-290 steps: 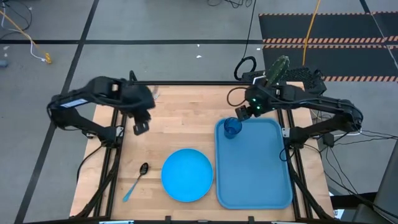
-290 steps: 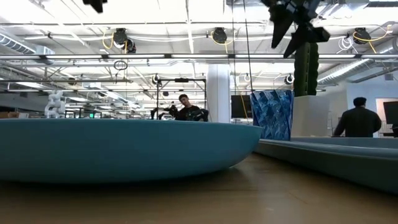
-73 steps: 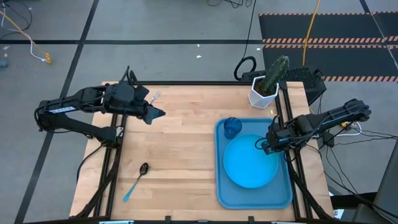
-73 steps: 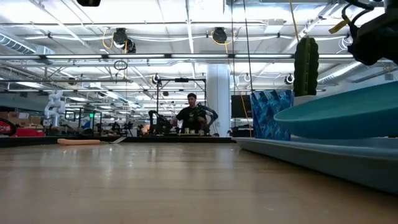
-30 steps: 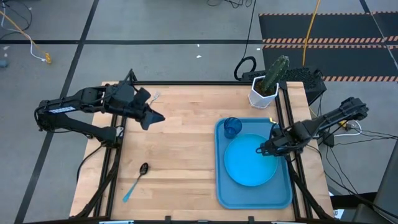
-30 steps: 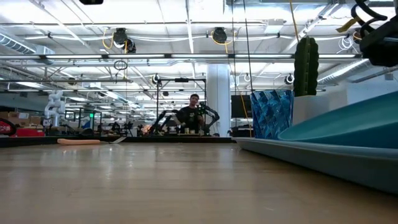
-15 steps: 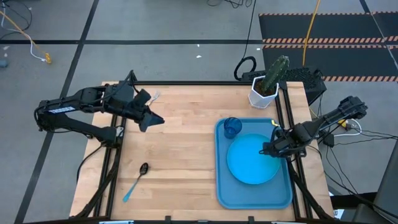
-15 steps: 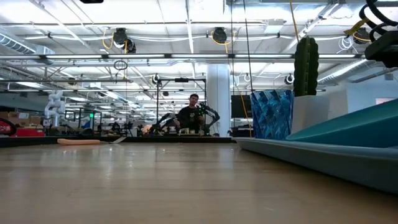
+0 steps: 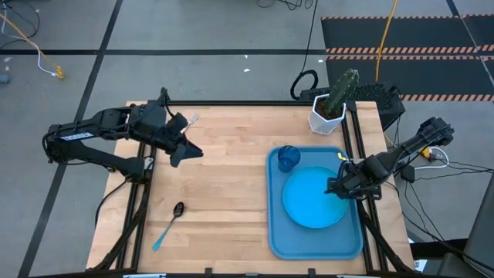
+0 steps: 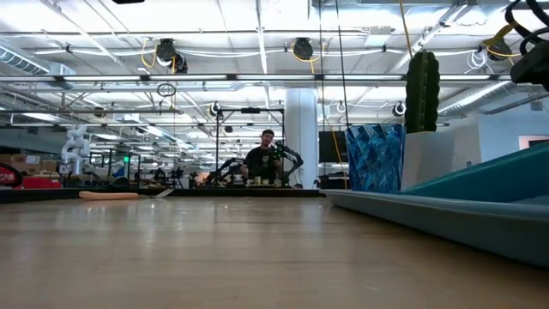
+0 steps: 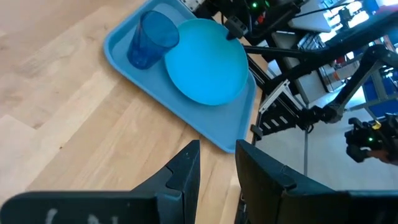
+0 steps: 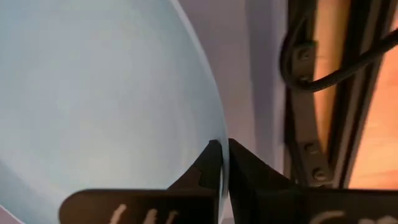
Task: Pick and place plate/cup/fork/spoon on tray
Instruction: Put the light blue plate on the blue tray
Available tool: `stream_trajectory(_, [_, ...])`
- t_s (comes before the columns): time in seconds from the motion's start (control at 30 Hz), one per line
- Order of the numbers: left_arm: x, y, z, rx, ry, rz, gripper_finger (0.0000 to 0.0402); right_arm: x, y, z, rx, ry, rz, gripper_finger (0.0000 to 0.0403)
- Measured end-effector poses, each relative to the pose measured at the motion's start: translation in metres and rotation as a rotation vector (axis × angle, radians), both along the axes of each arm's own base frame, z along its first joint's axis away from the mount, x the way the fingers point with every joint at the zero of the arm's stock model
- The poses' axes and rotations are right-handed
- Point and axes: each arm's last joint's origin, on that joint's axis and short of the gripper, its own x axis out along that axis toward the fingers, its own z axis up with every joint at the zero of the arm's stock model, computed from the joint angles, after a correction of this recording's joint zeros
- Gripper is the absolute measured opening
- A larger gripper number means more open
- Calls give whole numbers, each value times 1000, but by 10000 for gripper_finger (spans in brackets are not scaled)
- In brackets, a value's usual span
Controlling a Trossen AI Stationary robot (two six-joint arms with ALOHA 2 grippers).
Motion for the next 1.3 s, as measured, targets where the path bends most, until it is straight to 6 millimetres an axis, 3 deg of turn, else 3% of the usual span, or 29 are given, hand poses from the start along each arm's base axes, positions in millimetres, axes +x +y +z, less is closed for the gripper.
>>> stream_trajectory(0.3, [0,0,0,-29,3,6,104,-2,-3,-10,-53,-10,2,0])
stream_trajectory(0.63, [0,0,0,-67,7,31,104,3,4,-41,42,-78,18,0])
stream_trajectory(1.3, [1,0,1,-118,9,70,104,-5,6,-66,48,-69,81,9])
